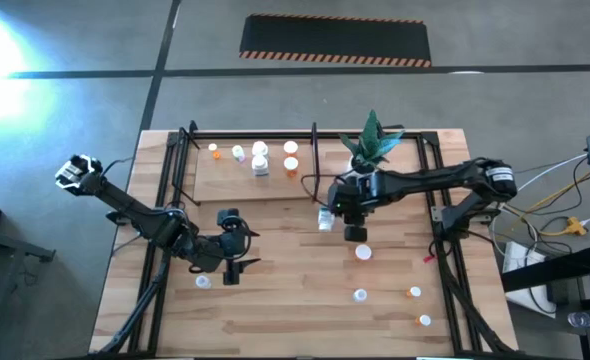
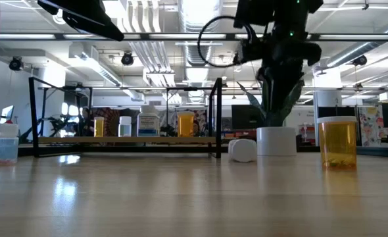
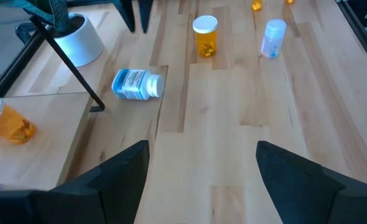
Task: Pick and place medicine bottles onto shelf by color
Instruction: Put the white blue medicine container on the shelf
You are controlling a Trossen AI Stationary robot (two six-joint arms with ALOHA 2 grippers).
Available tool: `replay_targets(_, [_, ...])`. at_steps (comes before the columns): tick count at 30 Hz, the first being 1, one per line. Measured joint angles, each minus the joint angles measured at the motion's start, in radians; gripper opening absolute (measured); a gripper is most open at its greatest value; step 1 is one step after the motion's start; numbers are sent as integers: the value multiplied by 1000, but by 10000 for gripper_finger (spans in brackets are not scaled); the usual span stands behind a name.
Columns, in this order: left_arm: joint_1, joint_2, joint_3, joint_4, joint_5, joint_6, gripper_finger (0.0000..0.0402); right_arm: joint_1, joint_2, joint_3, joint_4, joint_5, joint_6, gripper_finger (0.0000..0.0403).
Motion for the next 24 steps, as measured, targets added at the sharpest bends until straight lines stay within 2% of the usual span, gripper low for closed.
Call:
replay_targets(3, [0,0,0,0,1,-2,279,8,45,-13,43,-12,-74,118])
replay_targets(8, [0,0,0,0,1,-2,279,33,111,11,89,-12,-285,176])
replay_targets(12, [0,0,0,0,1,-2,279,48,149,32,93,84,-395,204])
replay_targets(18, [1,0,0,0,2,-3,279,47,217,33,116,93,-454,210])
replay_targets(24, [1,0,0,0,2,-4,279,99,302,94,129,5,-432,205])
